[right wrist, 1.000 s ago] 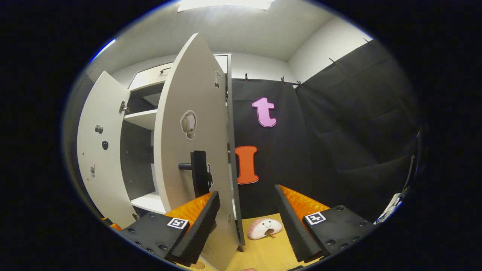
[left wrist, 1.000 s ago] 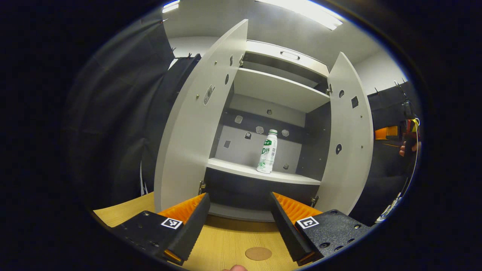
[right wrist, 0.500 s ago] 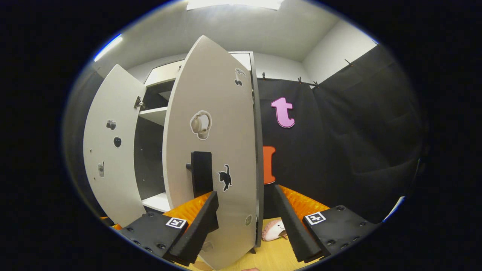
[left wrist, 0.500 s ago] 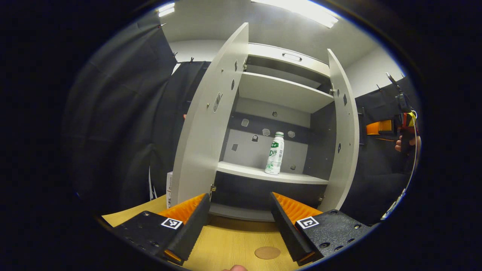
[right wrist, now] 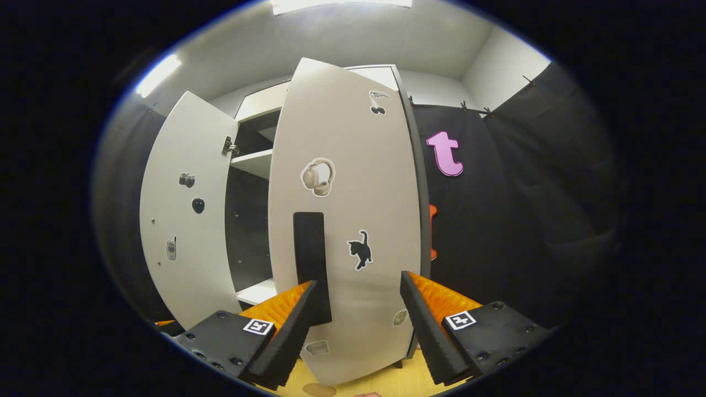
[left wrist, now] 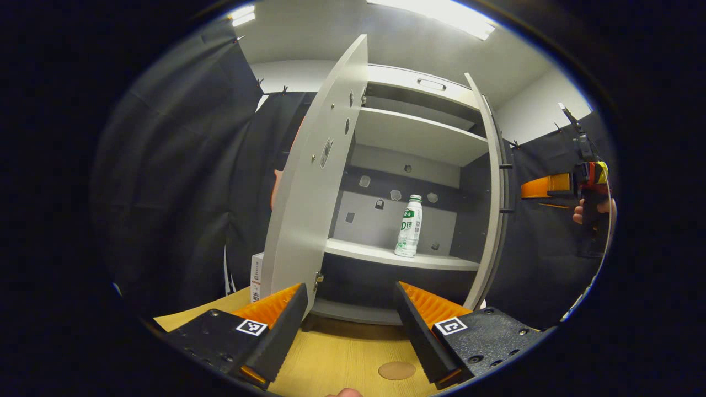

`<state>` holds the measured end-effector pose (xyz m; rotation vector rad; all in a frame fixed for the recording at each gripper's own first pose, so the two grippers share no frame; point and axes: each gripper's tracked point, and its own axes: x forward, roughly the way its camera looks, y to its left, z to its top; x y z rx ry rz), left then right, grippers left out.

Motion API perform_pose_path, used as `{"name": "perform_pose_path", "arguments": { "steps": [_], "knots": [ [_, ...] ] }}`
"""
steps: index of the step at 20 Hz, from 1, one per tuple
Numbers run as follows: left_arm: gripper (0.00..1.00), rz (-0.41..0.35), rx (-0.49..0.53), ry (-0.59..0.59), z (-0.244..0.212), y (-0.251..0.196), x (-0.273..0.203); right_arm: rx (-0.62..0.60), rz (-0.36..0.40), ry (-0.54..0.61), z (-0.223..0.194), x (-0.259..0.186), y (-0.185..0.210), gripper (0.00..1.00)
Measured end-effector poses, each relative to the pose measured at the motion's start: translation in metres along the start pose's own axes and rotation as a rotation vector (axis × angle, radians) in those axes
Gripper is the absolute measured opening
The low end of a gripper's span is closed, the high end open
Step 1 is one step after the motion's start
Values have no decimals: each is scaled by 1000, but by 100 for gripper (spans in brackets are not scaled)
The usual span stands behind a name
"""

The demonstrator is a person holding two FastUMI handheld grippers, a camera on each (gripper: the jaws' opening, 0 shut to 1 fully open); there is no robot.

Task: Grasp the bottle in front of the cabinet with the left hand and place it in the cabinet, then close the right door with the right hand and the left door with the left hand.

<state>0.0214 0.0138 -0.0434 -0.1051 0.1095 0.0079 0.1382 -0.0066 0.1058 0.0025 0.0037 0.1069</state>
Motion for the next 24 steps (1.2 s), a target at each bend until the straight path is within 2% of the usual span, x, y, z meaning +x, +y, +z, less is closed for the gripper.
{"name": "perform_pose_path", "arguments": {
  "steps": [4, 14, 19, 24],
  "knots": [
    [95, 1, -2, 1, -1, -1, -2, -18, 31, 32, -13, 15, 18, 97],
    [95, 86, -5, -36, 11, 31, -5, -23, 19, 66, -24, 60, 31, 97],
    [95, 123, 11, -48, 17, 45, -4, -78, 7, 57, -25, 85, 44, 96],
    [95, 130, 4, -52, 21, 52, -2, -6, 25, 66, -32, 101, 44, 96]
  ]
}}
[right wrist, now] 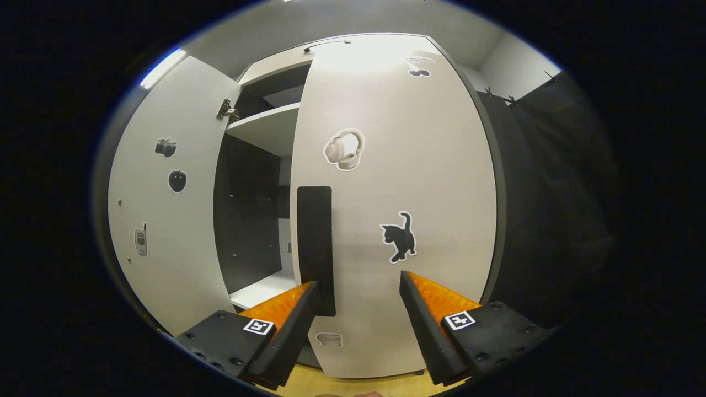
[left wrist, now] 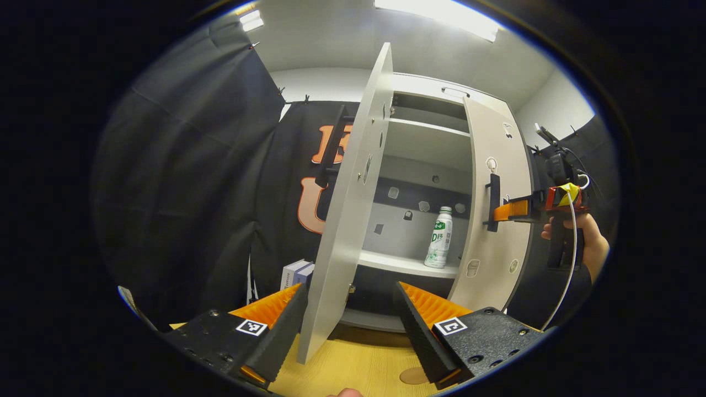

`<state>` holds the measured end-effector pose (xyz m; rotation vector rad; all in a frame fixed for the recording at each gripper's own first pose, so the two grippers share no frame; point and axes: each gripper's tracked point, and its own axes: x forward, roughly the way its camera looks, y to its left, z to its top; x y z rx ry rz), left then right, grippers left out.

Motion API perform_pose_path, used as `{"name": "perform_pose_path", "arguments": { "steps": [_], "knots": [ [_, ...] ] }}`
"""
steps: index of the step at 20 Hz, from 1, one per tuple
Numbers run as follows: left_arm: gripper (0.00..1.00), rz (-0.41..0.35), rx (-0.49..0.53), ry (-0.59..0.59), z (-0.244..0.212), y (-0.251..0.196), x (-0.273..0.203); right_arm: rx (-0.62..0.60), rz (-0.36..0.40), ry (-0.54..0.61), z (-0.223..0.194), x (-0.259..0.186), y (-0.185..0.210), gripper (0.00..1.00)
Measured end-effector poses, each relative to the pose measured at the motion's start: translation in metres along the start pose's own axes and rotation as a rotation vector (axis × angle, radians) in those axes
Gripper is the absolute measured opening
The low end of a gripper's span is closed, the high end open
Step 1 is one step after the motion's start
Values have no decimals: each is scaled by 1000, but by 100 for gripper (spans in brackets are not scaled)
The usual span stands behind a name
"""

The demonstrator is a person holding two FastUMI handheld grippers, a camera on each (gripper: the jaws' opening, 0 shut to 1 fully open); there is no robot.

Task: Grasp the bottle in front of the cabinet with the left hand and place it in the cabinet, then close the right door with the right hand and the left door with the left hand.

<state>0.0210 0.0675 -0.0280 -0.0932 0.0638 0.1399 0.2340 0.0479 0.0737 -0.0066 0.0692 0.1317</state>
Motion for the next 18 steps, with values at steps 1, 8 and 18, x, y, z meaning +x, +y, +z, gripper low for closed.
{"name": "perform_pose_path", "arguments": {
  "steps": [1, 8, 18],
  "knots": [
    [95, 4, -1, -4, 1, 2, -1, 12, 3, 1, -1, 2, 0, 97],
    [95, 64, -7, -17, 13, 25, -4, 1, -18, -8, -2, -7, -1, 97],
    [95, 267, 0, -108, 94, 114, 25, 40, 2, -31, -14, -95, -7, 97]
  ]
}}
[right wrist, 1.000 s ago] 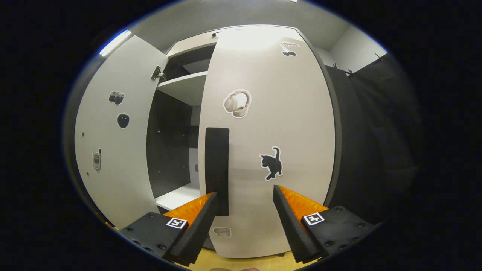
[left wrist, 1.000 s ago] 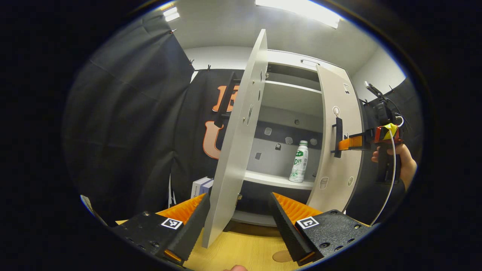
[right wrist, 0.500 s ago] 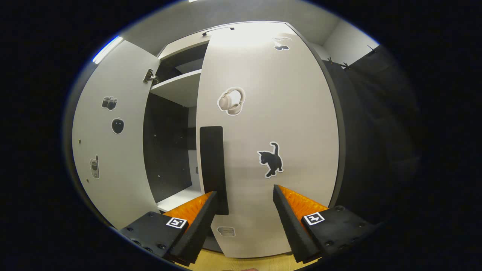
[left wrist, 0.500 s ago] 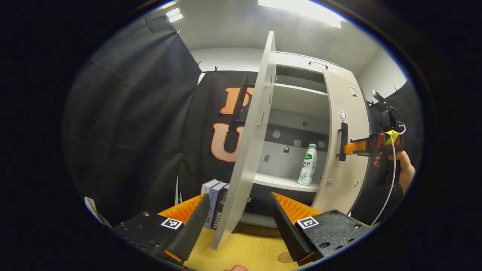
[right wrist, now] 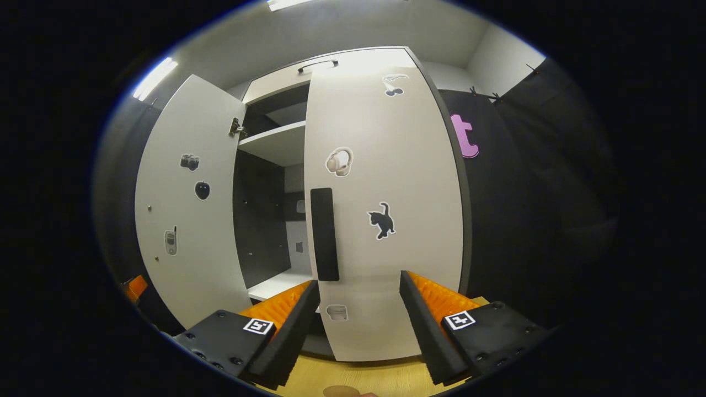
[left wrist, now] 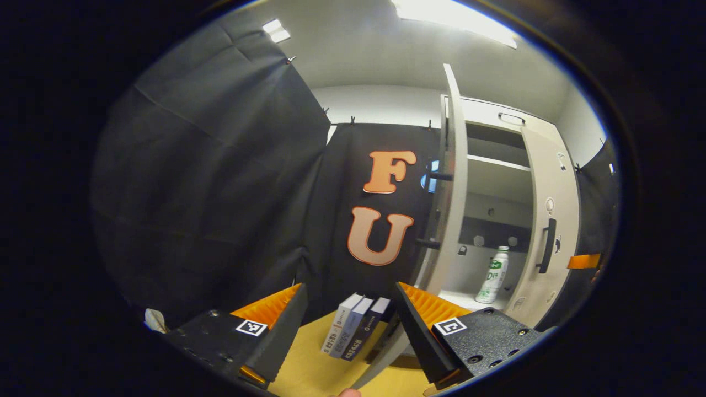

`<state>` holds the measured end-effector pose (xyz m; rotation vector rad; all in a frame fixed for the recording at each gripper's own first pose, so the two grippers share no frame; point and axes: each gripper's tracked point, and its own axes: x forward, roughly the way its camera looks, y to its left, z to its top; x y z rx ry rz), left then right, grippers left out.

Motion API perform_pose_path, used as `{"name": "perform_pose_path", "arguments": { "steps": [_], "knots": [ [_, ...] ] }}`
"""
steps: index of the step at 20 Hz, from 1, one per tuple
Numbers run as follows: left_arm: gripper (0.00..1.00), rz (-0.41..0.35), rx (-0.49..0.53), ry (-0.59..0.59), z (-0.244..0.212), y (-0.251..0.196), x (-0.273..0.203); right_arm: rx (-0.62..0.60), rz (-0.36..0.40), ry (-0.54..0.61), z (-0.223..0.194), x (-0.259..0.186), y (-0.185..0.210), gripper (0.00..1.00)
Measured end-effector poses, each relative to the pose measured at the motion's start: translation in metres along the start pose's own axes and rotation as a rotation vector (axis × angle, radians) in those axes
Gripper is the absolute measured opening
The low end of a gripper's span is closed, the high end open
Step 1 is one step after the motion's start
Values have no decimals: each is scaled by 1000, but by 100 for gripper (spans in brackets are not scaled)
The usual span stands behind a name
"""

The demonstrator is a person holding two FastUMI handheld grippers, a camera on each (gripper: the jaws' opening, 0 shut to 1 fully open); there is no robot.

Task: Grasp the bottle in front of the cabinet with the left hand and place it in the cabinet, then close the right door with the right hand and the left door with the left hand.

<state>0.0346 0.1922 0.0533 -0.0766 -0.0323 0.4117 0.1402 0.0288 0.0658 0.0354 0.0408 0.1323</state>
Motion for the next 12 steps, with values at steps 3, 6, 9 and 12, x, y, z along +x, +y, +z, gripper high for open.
{"name": "perform_pose_path", "arguments": {
  "steps": [3, 6, 9, 12],
  "knots": [
    [95, 10, 11, -19, 17, 4, 24, -31, -27, 7, -9, -22, -8, 97],
    [95, -13, 15, -30, 26, 1, 45, -46, -39, 21, -21, -39, -14, 97],
    [95, -40, 20, -37, 32, -10, 56, -30, -64, 49, -36, -55, -27, 97],
    [94, -57, 30, -52, 35, -18, 58, -28, -118, 76, -49, -65, -48, 97]
  ]
}}
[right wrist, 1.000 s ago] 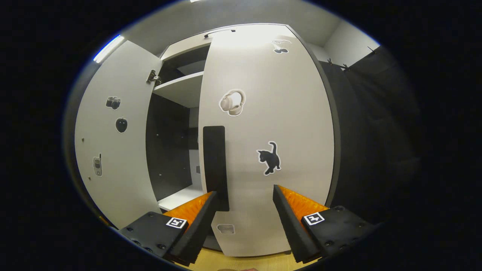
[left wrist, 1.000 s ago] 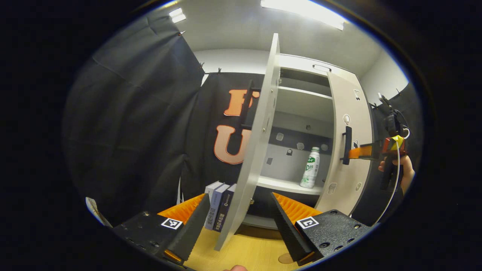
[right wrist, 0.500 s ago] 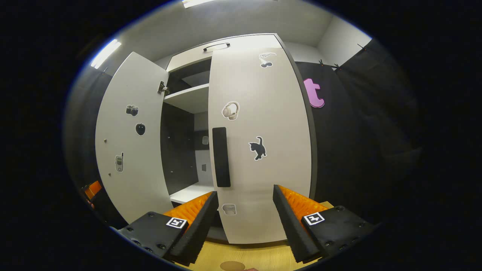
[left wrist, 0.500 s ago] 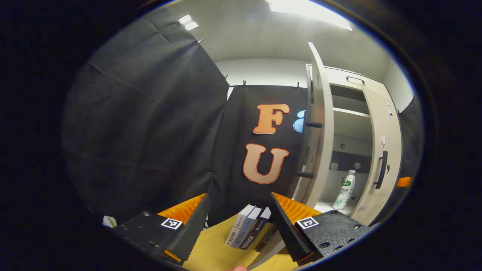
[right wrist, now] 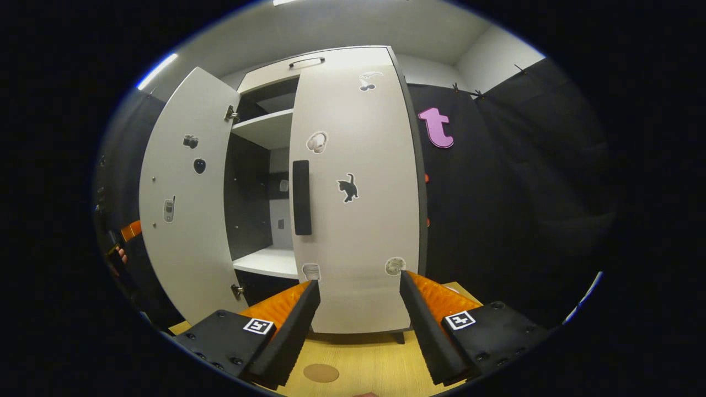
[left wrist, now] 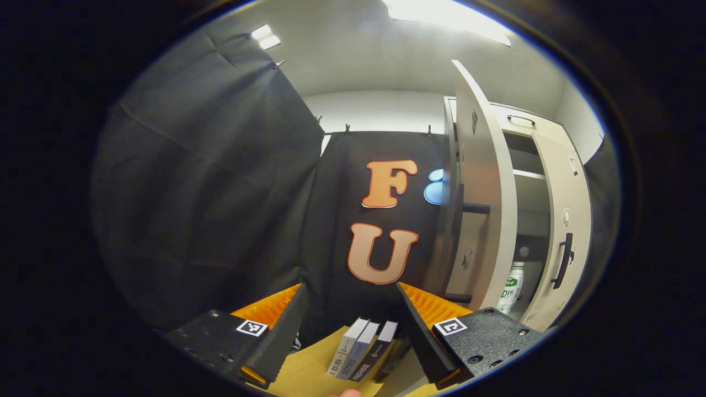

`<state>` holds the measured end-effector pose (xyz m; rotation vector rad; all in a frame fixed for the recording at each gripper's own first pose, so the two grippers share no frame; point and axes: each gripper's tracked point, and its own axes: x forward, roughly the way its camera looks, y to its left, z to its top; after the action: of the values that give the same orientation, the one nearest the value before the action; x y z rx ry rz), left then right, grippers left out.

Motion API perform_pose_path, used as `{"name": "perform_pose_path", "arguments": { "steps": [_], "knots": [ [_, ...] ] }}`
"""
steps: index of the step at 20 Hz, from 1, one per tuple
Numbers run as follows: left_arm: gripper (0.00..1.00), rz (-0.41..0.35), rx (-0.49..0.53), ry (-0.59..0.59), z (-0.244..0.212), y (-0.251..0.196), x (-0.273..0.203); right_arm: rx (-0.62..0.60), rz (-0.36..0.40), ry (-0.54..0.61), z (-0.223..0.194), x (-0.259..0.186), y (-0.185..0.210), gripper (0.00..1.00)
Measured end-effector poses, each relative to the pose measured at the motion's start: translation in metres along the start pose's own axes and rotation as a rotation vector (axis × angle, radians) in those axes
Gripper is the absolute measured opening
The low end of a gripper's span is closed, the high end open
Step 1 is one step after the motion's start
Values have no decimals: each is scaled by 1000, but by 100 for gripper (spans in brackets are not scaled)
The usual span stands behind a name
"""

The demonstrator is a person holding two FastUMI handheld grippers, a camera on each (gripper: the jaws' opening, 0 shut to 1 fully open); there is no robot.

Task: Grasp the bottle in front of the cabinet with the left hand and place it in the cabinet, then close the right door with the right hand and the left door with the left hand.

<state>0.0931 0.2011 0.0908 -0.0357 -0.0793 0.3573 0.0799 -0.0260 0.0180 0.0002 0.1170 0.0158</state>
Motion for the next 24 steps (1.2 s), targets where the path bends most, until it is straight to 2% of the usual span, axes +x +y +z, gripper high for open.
{"name": "perform_pose_path", "arguments": {
  "steps": [1, 4, 6, 9, 14, 15, 16, 21, 24],
  "knots": [
    [92, -8, 4, 1, 0, -4, 0, 4, -12, 7, -4, -2, -6, 97],
    [97, -9, 12, 0, 1, -7, -1, 23, -29, 11, -8, -9, -17, 97],
    [93, -35, -12, 9, 0, -15, -1, 26, -43, 8, -7, -12, -24, 97],
    [93, -81, -46, 34, -2, -24, -7, 34, -56, 0, -5, -14, -30, 97],
    [93, -154, -1, 32, -1, -60, -18, 39, -63, -12, 0, -19, -36, 97],
    [88, -172, -4, 33, -2, -67, -22, 40, -64, -13, 0, -20, -37, 97],
    [93, -190, -11, 38, -3, -75, -24, 40, -67, -12, 0, -23, -38, 97],
    [93, -259, -37, 43, -9, -108, -31, 36, -106, -15, 1, -34, -53, 97],
    [93, -307, -18, 44, -12, -131, -33, 41, -128, -15, 1, -43, -61, 97]
  ]
}}
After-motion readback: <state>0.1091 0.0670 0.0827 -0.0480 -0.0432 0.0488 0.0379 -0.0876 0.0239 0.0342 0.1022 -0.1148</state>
